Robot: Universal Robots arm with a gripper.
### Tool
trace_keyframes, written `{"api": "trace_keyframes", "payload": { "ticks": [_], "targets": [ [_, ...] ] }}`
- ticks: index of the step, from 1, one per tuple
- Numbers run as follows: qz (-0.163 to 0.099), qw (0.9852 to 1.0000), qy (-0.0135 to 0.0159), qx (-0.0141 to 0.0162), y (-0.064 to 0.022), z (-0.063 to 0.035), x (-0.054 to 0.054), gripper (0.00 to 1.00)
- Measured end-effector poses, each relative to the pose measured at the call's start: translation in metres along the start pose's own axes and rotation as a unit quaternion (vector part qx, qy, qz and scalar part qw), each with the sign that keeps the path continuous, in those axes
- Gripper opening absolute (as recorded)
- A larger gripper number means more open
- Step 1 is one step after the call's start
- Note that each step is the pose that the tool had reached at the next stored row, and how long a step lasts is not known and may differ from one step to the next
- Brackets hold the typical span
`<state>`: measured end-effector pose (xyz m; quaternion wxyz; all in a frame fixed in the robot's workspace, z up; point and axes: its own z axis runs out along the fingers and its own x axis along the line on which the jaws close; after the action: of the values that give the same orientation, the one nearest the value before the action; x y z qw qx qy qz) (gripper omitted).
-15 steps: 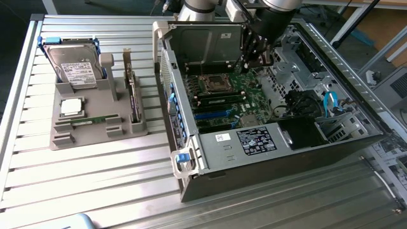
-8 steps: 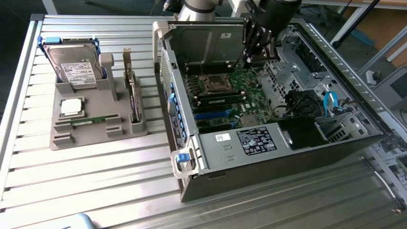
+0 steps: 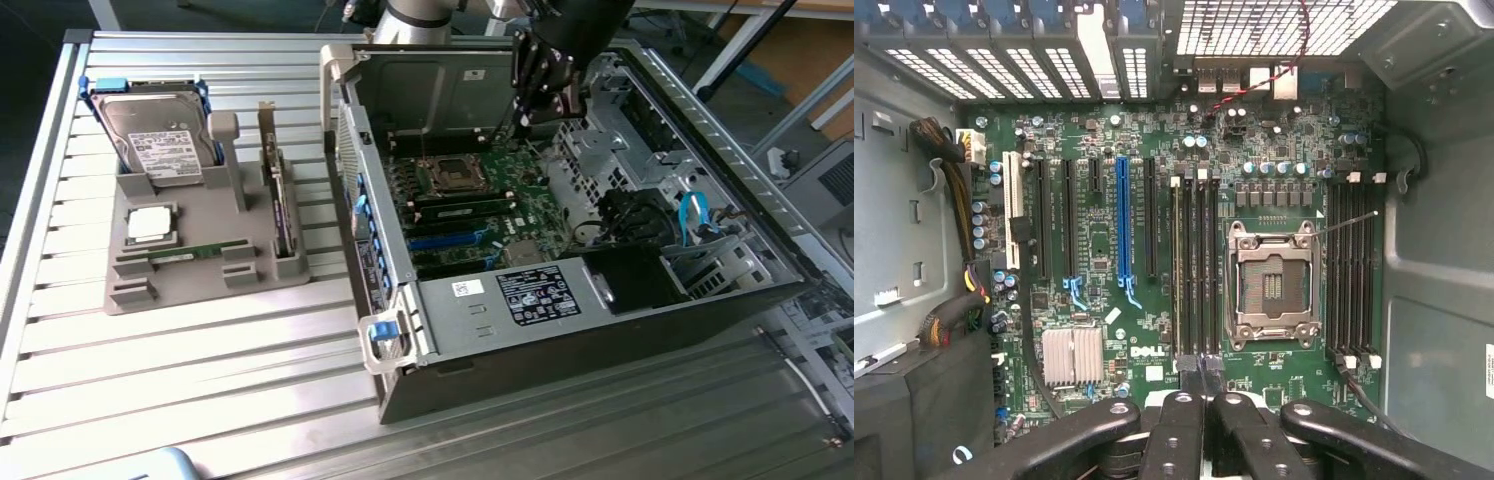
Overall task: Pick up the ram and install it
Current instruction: 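Press down the ram until it locks into place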
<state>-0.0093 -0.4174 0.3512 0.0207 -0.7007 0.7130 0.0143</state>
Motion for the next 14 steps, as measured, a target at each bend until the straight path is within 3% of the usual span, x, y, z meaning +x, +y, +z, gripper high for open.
{"api": "trace_keyframes", "payload": {
  "ticks": [14],
  "targets": [
    [0.01,1.0,0.0001,0.0005,0.0,0.0,0.0,0.11]
  ]
}}
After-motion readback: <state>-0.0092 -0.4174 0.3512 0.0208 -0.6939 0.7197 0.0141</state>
